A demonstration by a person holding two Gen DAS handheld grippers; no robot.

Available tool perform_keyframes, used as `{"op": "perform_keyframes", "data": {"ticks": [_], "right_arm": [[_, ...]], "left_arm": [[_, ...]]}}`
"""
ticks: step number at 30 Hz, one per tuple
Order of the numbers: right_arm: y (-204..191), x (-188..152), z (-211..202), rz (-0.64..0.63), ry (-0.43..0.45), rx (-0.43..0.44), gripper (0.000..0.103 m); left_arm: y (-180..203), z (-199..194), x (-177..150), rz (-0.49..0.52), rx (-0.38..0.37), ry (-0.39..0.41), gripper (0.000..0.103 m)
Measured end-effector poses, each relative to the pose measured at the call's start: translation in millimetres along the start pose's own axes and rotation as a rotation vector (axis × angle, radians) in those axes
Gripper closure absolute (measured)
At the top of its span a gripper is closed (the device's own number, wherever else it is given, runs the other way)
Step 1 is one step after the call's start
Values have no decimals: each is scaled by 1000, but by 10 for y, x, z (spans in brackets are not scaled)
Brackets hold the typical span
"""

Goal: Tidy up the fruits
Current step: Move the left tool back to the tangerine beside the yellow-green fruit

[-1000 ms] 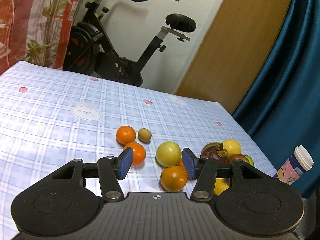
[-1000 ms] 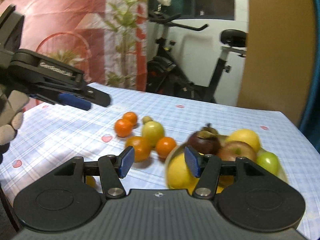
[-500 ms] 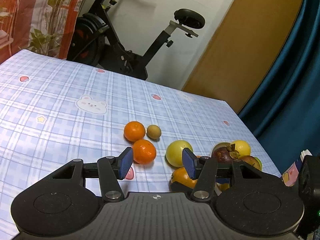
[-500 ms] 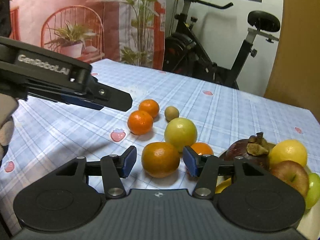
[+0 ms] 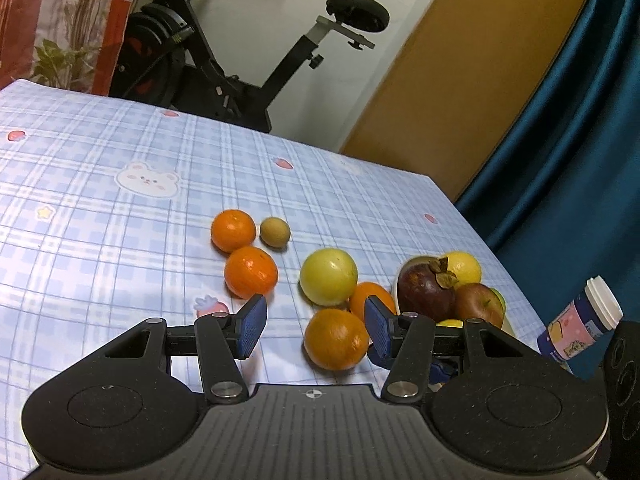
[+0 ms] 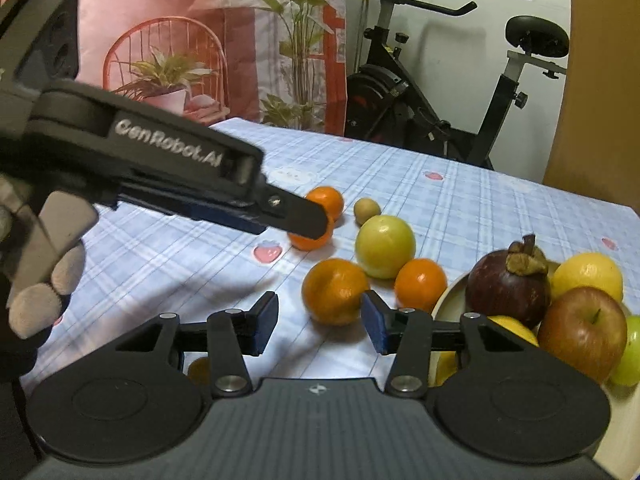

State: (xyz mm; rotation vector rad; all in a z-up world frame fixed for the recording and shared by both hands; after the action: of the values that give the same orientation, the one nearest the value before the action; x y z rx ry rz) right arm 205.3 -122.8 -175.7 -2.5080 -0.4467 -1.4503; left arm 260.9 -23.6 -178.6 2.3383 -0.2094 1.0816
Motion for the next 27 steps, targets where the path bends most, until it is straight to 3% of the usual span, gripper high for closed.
{"op": "perform_keyframes", "data": {"ticks": [15, 27], "right_arm": [[-48, -59, 63, -3, -28, 17, 55], [-11, 3, 178, -8, -30, -28, 57]], "left_arm": [[-107, -26, 26, -67, -22, 4, 47], [-112, 362, 46, -116, -79, -44, 47]]}}
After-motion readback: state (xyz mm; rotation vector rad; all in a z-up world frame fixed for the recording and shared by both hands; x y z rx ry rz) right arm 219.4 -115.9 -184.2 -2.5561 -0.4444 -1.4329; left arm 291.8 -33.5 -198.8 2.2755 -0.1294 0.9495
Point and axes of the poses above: each gripper's, at about its wrist camera, not at the fingertips, and z roughly the way its jaws point, y to its right, x to its top, the point moved 5 cm from there along z, roughly the way its jaws point, and after that the axes turned 3 degrees about y, right-handed, at the moved point
